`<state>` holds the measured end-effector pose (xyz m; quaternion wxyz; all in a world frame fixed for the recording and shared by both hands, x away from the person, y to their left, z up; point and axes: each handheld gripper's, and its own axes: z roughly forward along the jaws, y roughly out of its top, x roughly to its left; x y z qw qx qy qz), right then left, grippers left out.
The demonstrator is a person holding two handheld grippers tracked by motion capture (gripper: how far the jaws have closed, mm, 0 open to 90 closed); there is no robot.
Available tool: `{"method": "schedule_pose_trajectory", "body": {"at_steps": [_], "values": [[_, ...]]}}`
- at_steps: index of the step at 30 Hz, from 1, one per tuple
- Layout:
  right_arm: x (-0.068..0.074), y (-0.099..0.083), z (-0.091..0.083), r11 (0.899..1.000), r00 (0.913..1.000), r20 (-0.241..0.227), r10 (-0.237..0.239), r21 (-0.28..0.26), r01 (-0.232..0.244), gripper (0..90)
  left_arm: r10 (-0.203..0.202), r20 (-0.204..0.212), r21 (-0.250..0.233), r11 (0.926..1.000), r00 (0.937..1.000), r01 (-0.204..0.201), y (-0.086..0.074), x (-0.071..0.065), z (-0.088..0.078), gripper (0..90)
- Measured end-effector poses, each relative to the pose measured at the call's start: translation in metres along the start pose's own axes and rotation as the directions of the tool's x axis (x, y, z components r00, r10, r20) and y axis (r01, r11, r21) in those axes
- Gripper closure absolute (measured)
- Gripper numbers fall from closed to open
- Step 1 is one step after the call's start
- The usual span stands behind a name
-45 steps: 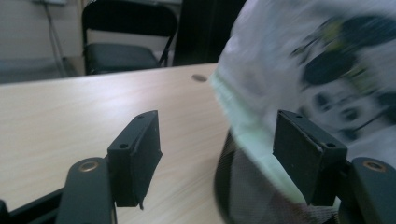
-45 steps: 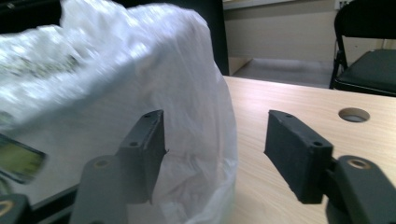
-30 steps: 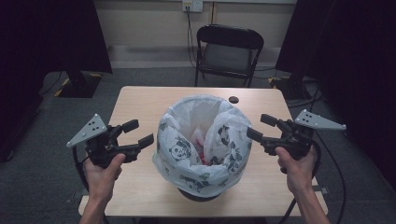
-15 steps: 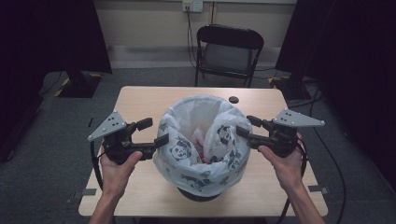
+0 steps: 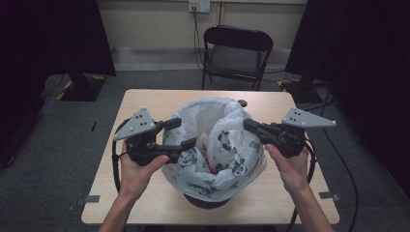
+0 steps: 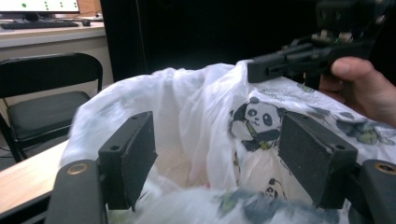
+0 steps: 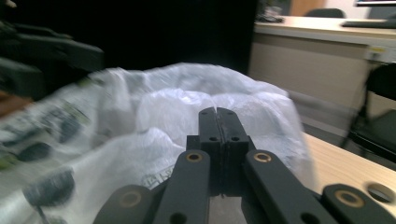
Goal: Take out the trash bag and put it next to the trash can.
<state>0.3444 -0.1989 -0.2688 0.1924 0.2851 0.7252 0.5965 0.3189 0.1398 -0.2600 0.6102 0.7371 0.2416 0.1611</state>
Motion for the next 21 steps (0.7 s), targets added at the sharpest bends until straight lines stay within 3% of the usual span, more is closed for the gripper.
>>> {"method": "schedule_pose_trajectory", "body": {"at_steps": [2, 3, 4, 6, 8, 9, 11, 13, 16, 18, 20, 21], "values": [[0.002, 0.003, 0.001, 1.000, 0.9999, -0.014, 0.000, -0.009, 0.000, 90.0, -0.007, 0.022, -0.016, 0.9998, 0.9997, 0.008, 0.002, -0.002, 0.002, 31.1], [0.005, 0.009, 0.003, 0.999, 0.9986, -0.053, 0.006, -0.034, -0.008, 90.0, -0.034, 0.100, -0.054, 0.9977, 0.9944, 0.040, 0.008, -0.004, 0.004, 33.3], [0.007, 0.013, 0.003, 0.999, 0.9969, -0.079, 0.005, -0.054, -0.009, 90.0, -0.034, 0.100, -0.054, 0.9977, 0.9944, 0.040, 0.008, -0.004, 0.004, 34.3], [0.013, 0.021, 0.004, 0.997, 0.9941, -0.108, 0.005, -0.079, -0.014, 90.0, 0.003, 0.043, -0.083, 0.9966, 0.9991, 0.000, 0.019, -0.009, 0.005, 35.4], [0.016, 0.025, 0.005, 0.996, 0.9928, -0.120, -0.002, -0.084, -0.008, 90.0, 0.001, 0.043, -0.084, 0.9965, 0.9991, 0.002, 0.023, -0.010, 0.007, 35.6], [0.021, 0.033, 0.007, 0.996, 0.9905, -0.138, -0.006, -0.088, -0.006, 90.0, 0.002, 0.058, -0.076, 0.9971, 0.9983, 0.002, 0.027, -0.011, 0.010, 35.6], [0.024, 0.039, 0.007, 0.995, 0.9884, -0.151, -0.012, -0.101, -0.004, 90.0, 0.039, 0.054, -0.036, 0.9987, 0.9978, -0.037, 0.034, -0.014, 0.018, 35.6], [0.028, 0.046, 0.007, 0.993, 0.9856, -0.168, -0.017, -0.114, -0.003, 90.0, 0.041, 0.064, -0.014, 0.9991, 0.9971, -0.040, 0.037, -0.014, 0.023, 34.3], [0.032, 0.053, 0.006, 0.990, 0.9857, -0.163, -0.044, -0.136, 0.021, 90.0, 0.027, 0.085, -0.015, 0.9996, 0.9960, -0.026, 0.039, -0.012, 0.028, 32.9], [0.038, 0.061, 0.005, 0.986, 0.9793, -0.195, -0.053, -0.163, 0.020, 90.0, -0.006, 0.124, -0.019, 0.9998, 0.9923, 0.008, 0.042, -0.009, 0.033, 32.0], [0.041, 0.064, 0.006, 0.986, 0.9780, -0.200, -0.060, -0.165, 0.027, 90.0, 0.003, 0.127, -0.021, 0.9998, 0.9920, 0.000, 0.044, -0.009, 0.035, 32.3], [0.045, 0.066, 0.007, 0.986, 0.9730, -0.220, -0.069, -0.166, 0.032, 90.0, 0.012, 0.122, -0.016, 0.9998, 0.9925, -0.010, 0.045, -0.009, 0.037, 35.1]]}}
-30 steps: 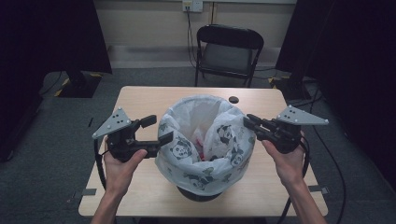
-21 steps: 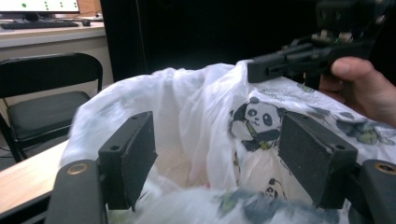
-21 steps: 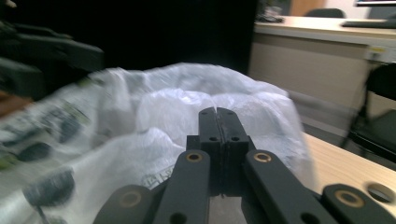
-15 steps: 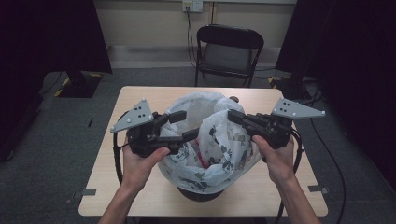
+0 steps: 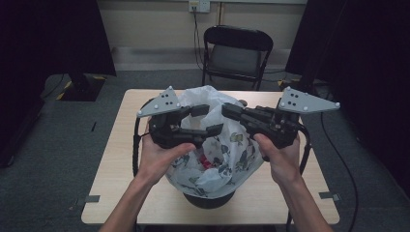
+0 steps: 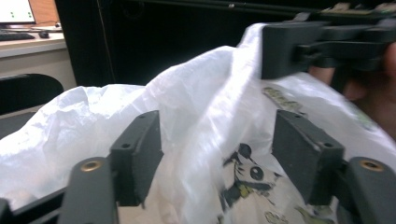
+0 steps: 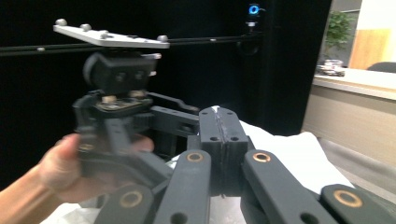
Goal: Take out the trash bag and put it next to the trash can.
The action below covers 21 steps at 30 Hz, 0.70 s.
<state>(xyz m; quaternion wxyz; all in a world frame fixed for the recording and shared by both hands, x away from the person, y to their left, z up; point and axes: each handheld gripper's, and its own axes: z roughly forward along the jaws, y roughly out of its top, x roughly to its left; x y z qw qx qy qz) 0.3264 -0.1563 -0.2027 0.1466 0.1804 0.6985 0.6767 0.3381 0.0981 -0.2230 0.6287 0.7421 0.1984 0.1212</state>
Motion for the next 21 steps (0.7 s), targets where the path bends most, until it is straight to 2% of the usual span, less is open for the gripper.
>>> {"method": "schedule_pose_trajectory", "body": {"at_steps": [1, 3, 4, 5, 6, 7, 8, 10, 11, 12, 14, 15, 17, 18, 19, 21], "values": [[0.001, 0.000, 0.001, 1.000, 1.0000, -0.008, 0.000, 0.000, 0.000, 90.0, 0.014, 0.001, 0.004, 0.9999, 0.9999, -0.014, 0.001, 0.000, 0.001, 45.7], [0.001, -0.002, 0.001, 1.000, 0.9998, -0.019, 0.005, -0.003, -0.005, 89.0, 0.039, 0.043, -0.035, 0.9987, 0.9983, -0.037, 0.000, -0.001, 0.001, 72.9], [0.001, -0.003, 0.001, 1.000, 0.9999, -0.012, 0.008, -0.005, -0.008, 78.1, 0.035, 0.060, -0.037, 0.9988, 0.9976, -0.033, -0.001, 0.000, 0.001, 88.8], [0.000, -0.004, 0.000, 1.000, 0.9997, 0.022, 0.014, -0.006, -0.014, 60.1, 0.035, 0.060, -0.037, 0.9988, 0.9976, -0.033, -0.001, 0.000, 0.001, 89.4], [-0.001, -0.005, 0.000, 1.000, 0.9984, 0.057, 0.007, -0.002, -0.007, 46.2, 0.037, 0.047, -0.026, 0.9990, 0.9982, -0.036, -0.001, 0.000, 0.000, 89.7], [-0.001, -0.005, 0.000, 1.000, 0.9984, 0.057, 0.007, -0.002, -0.007, 46.2, 0.037, 0.047, -0.026, 0.9990, 0.9982, -0.036, -0.001, 0.000, 0.000, 89.8], [-0.007, -0.007, -0.003, 1.000, 0.9984, 0.054, 0.015, 0.013, -0.016, 33.9, 0.031, 0.048, -0.040, 0.9988, 0.9983, -0.029, -0.001, 0.001, -0.004, 89.8], [-0.011, -0.010, -0.004, 0.999, 0.9993, 0.027, 0.028, 0.032, -0.029, 27.7, 0.020, 0.028, -0.066, 0.9977, 0.9994, -0.018, 0.001, 0.003, -0.009, 89.8], [-0.011, -0.010, -0.004, 0.999, 0.9993, 0.027, 0.028, 0.032, -0.029, 27.7, 0.020, 0.028, -0.066, 0.9977, 0.9994, -0.018, 0.001, 0.003, -0.009, 89.8], [-0.014, -0.015, 0.000, 0.996, 0.9996, 0.004, 0.028, 0.085, -0.028, 25.6, 0.006, 0.038, -0.087, 0.9962, 0.9992, -0.003, 0.004, 0.005, -0.012, 89.8], [-0.014, -0.018, 0.008, 0.991, 0.9998, 0.014, 0.016, 0.135, -0.018, 23.8, 0.014, 0.055, -0.090, 0.9959, 0.9984, -0.009, 0.009, 0.004, -0.012, 89.9], [-0.014, -0.019, 0.013, 0.987, 0.9999, -0.001, 0.013, 0.159, -0.013, 23.9, 0.024, 0.052, -0.089, 0.9959, 0.9984, -0.019, 0.011, 0.002, -0.011, 89.8], [-0.011, -0.019, 0.023, 0.983, 1.0000, -0.003, 0.006, 0.185, -0.005, 28.9, 0.030, 0.055, -0.086, 0.9960, 0.9980, -0.025, 0.014, 0.000, -0.010, 89.8], [-0.009, -0.019, 0.027, 0.981, 1.0000, -0.005, -0.006, 0.195, 0.006, 32.9, 0.038, 0.077, -0.096, 0.9949, 0.9963, -0.030, 0.017, -0.003, -0.010, 89.8], [-0.009, -0.019, 0.027, 0.981, 1.0000, -0.005, -0.006, 0.195, 0.006, 32.9, 0.038, 0.077, -0.096, 0.9949, 0.9963, -0.030, 0.017, -0.003, -0.010, 89.8], [-0.007, -0.019, 0.037, 0.979, 0.9987, -0.049, -0.012, 0.201, 0.022, 59.2, 0.044, 0.081, -0.101, 0.9943, 0.9957, -0.036, 0.018, -0.004, -0.011, 89.7]]}}
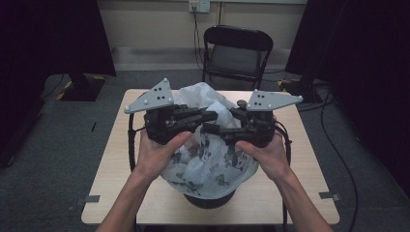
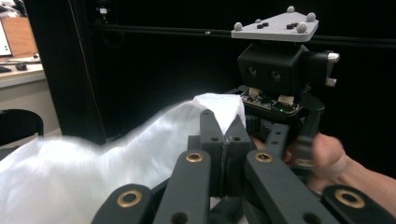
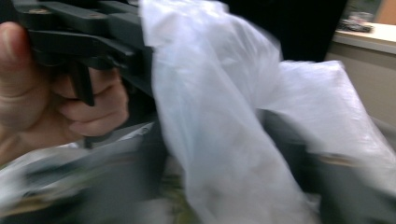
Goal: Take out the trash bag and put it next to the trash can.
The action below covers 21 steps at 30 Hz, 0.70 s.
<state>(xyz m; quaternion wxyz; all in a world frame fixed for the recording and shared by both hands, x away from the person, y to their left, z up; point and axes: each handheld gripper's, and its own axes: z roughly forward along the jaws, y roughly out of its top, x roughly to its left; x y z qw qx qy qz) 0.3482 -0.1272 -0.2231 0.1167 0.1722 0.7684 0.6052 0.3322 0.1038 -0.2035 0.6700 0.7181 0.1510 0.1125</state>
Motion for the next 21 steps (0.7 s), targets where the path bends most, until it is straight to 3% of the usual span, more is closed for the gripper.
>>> {"method": "schedule_pose_trajectory", "body": {"at_steps": [2, 3, 4, 5, 9, 11, 14, 16, 19, 21], "values": [[0.000, 0.001, 0.000, 1.000, 0.9999, -0.010, 0.006, -0.020, -0.006, 77.4, -0.015, -0.014, -0.008, 0.9999, 0.9998, 0.015, -0.002, 0.002, -0.004, 84.7], [0.000, 0.001, 0.000, 1.000, 0.9999, -0.010, 0.006, -0.020, -0.006, 77.4, -0.015, -0.014, -0.008, 0.9999, 0.9998, 0.015, -0.002, 0.002, -0.004, 73.7], [0.000, 0.000, -0.001, 0.999, 0.9999, 0.012, 0.004, -0.033, -0.004, 84.1, -0.029, -0.039, -0.004, 0.9996, 0.9988, 0.029, -0.004, 0.004, -0.008, 73.7], [-0.001, -0.001, -0.004, 0.999, 0.9998, 0.017, 0.004, -0.052, -0.003, 87.4, -0.042, -0.065, -0.007, 0.9991, 0.9970, 0.041, -0.006, 0.006, -0.013, 62.9], [-0.007, -0.005, -0.016, 0.994, 0.9985, 0.035, 0.042, -0.107, -0.038, 89.6, -0.068, -0.142, -0.018, 0.9977, 0.9875, 0.066, -0.018, 0.017, -0.041, 39.6], [-0.012, -0.005, -0.023, 0.991, 0.9973, 0.050, 0.055, -0.128, -0.048, 89.7, -0.069, -0.188, -0.020, 0.9976, 0.9798, 0.066, -0.027, 0.021, -0.056, 35.6], [-0.017, -0.004, -0.032, 0.987, 0.9957, 0.064, 0.066, -0.148, -0.056, 89.7, -0.096, -0.217, -0.040, 0.9952, 0.9715, 0.089, -0.043, 0.027, -0.077, 31.4], [-0.018, -0.004, -0.036, 0.987, 0.9949, 0.073, 0.070, -0.151, -0.058, 89.6, -0.094, -0.254, -0.035, 0.9955, 0.9626, 0.088, -0.056, 0.032, -0.090, 27.6], [-0.017, -0.005, -0.040, 0.986, 0.9948, 0.077, 0.067, -0.160, -0.054, 89.6, -0.132, -0.254, -0.045, 0.9911, 0.9581, 0.125, -0.071, 0.042, -0.103, 20.6], [-0.017, -0.005, -0.039, 0.986, 0.9948, 0.079, 0.064, -0.160, -0.051, 89.5, -0.135, -0.275, -0.011, 0.9905, 0.9520, 0.137, -0.081, 0.047, -0.105, 17.1]]}}
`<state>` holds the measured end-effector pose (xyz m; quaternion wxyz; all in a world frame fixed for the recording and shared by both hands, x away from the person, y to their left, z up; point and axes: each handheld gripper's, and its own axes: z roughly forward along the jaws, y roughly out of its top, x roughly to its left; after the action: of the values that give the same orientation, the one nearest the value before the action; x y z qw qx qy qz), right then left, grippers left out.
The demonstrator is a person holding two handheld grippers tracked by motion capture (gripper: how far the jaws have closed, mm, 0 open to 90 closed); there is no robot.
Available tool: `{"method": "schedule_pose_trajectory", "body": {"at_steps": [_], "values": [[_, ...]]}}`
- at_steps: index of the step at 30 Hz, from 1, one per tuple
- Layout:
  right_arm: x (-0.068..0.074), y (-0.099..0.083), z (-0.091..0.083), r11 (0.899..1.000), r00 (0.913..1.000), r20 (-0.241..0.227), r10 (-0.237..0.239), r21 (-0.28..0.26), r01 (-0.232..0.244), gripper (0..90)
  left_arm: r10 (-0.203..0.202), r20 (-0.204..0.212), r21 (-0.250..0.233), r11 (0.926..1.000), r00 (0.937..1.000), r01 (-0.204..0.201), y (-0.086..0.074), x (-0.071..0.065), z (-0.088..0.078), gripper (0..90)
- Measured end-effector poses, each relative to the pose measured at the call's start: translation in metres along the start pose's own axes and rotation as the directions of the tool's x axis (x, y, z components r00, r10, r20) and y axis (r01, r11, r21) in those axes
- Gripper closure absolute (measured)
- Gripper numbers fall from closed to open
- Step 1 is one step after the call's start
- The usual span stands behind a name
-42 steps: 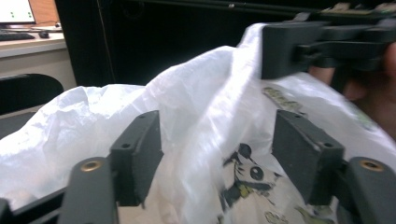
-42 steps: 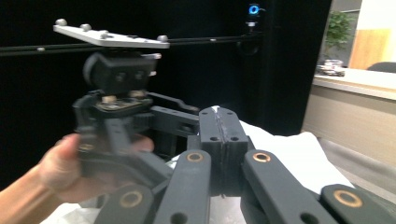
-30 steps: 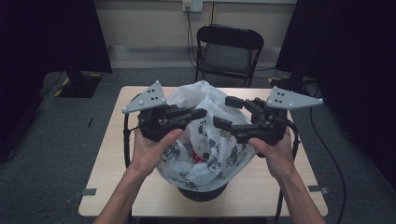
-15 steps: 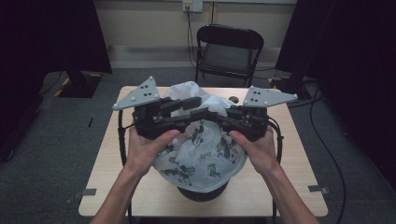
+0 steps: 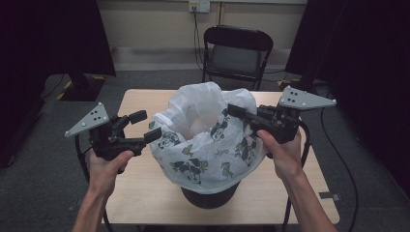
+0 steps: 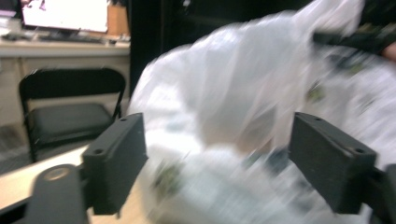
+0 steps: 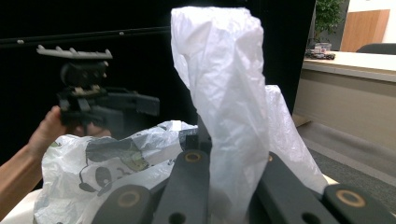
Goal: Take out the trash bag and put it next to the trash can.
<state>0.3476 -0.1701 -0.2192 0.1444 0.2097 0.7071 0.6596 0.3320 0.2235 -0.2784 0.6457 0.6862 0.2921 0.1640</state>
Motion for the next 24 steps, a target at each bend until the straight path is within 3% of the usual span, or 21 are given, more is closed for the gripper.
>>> {"method": "schedule_pose_trajectory", "body": {"at_steps": [4, 6, 9, 12, 13, 15, 17, 19, 21, 22, 24], "values": [[0.001, -0.002, 0.005, 1.000, 0.9999, -0.010, 0.000, 0.008, 0.000, 89.2, -0.034, -0.001, 0.042, 0.9985, 0.9994, 0.034, -0.015, 0.010, 0.008, 15.9], [0.001, -0.004, 0.007, 1.000, 0.9999, -0.014, 0.003, 0.009, -0.003, 89.1, -0.052, -0.003, 0.051, 0.9974, 0.9987, 0.052, -0.018, 0.014, 0.012, 21.1], [0.002, -0.006, 0.007, 1.000, 0.9998, -0.018, 0.005, 0.013, -0.004, 89.0, -0.065, 0.030, 0.041, 0.9971, 0.9974, 0.064, -0.020, 0.018, 0.014, 42.3], [0.002, -0.008, 0.005, 1.000, 0.9997, -0.022, -0.004, 0.020, 0.004, 88.2, -0.039, 0.018, 0.010, 0.9992, 0.9991, 0.038, -0.019, 0.017, 0.012, 68.9], [0.002, -0.009, 0.004, 1.000, 0.9998, -0.022, -0.002, 0.020, 0.003, 88.0, -0.037, 0.006, 0.003, 0.9993, 0.9993, 0.037, -0.018, 0.019, 0.011, 76.2], [0.002, -0.009, 0.004, 1.000, 0.9997, -0.023, -0.003, 0.021, 0.004, 88.0, -0.048, 0.021, 0.000, 0.9988, 0.9986, 0.048, -0.018, 0.020, 0.011, 86.1], [0.002, -0.010, 0.001, 1.000, 0.9997, -0.024, -0.001, 0.020, 0.001, 87.4, -0.059, 0.040, -0.012, 0.9981, 0.9974, 0.060, -0.015, 0.019, 0.011, 89.5], [0.001, -0.009, 0.001, 1.000, 0.9996, -0.028, 0.004, 0.021, -0.004, 84.6, -0.041, 0.049, -0.024, 0.9988, 0.9979, 0.042, -0.009, 0.014, 0.012, 89.9], [0.001, -0.006, 0.002, 1.000, 0.9996, -0.030, 0.003, 0.023, -0.003, 85.3, -0.007, 0.075, -0.040, 0.9992, 0.9971, 0.010, 0.004, 0.002, 0.014, 90.0], [0.001, -0.003, 0.003, 1.000, 0.9996, -0.030, 0.002, 0.022, -0.001, 85.6, -0.007, 0.075, -0.040, 0.9992, 0.9971, 0.010, 0.004, 0.002, 0.014, 90.0], [0.004, 0.003, 0.005, 1.000, 0.9992, -0.040, -0.004, 0.015, 0.005, 87.0, 0.034, 0.110, -0.065, 0.9976, 0.9934, -0.026, 0.027, -0.017, 0.020, 90.0]]}}
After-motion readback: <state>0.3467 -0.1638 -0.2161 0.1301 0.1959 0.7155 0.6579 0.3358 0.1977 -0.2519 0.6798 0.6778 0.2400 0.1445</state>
